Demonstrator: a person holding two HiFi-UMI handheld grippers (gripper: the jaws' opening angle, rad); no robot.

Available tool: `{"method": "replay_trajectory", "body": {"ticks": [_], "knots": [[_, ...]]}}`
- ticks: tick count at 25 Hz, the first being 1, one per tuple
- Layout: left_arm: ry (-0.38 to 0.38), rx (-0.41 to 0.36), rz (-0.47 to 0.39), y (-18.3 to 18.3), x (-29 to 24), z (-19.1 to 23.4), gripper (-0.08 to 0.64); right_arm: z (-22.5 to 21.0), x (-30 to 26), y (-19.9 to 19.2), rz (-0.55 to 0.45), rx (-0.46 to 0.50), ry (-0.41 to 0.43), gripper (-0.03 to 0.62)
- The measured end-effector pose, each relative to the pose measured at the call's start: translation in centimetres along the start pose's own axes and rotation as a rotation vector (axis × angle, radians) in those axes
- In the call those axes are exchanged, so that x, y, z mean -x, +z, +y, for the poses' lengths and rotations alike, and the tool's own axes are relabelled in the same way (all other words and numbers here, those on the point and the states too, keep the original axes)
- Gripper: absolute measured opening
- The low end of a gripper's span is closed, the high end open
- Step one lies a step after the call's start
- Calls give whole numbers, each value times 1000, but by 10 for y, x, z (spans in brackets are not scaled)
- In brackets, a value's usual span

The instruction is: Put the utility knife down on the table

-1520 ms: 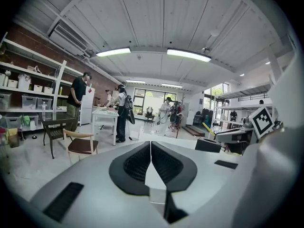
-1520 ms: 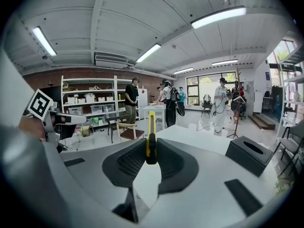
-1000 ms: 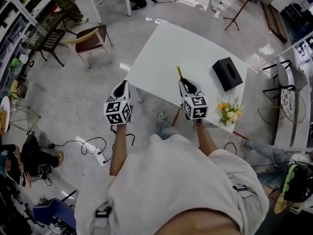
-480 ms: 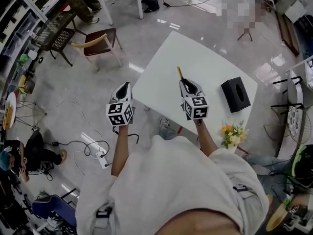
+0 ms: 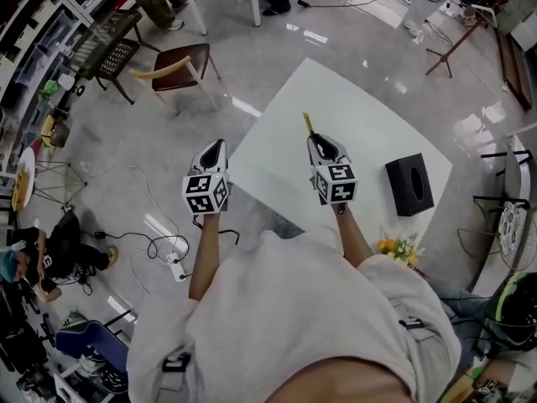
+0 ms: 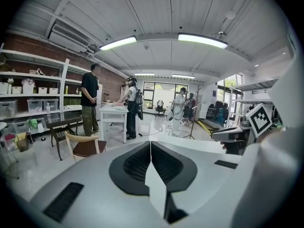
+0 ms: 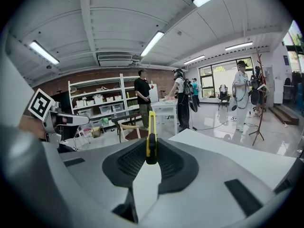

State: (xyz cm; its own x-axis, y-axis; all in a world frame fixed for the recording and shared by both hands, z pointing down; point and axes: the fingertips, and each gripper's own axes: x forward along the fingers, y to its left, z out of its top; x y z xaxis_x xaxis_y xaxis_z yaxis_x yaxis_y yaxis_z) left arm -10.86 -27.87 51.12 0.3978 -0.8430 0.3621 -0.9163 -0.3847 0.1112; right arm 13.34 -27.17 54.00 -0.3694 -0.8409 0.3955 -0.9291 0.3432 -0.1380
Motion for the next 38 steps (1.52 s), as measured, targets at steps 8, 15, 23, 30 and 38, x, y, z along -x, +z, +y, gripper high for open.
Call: {"method": "replay_trajectory", "body": {"ticks": [8, 15, 23, 30, 38], "knots": [[17, 5, 46, -8, -18, -8, 23, -8, -21, -16, 53, -25, 51, 83], [24, 27, 79, -22, -26, 7, 23, -1, -36, -33, 102, -43, 59, 83], [-17, 60, 113, -39, -35, 23, 23, 14, -44, -53, 175, -55, 27, 83], [-43, 91, 151, -60, -38, 29, 23, 20, -41, -76, 236, -65, 5, 83], [-55, 114, 191, -83, -34, 30, 23, 26, -39, -101, 289, -81, -3, 83]]}}
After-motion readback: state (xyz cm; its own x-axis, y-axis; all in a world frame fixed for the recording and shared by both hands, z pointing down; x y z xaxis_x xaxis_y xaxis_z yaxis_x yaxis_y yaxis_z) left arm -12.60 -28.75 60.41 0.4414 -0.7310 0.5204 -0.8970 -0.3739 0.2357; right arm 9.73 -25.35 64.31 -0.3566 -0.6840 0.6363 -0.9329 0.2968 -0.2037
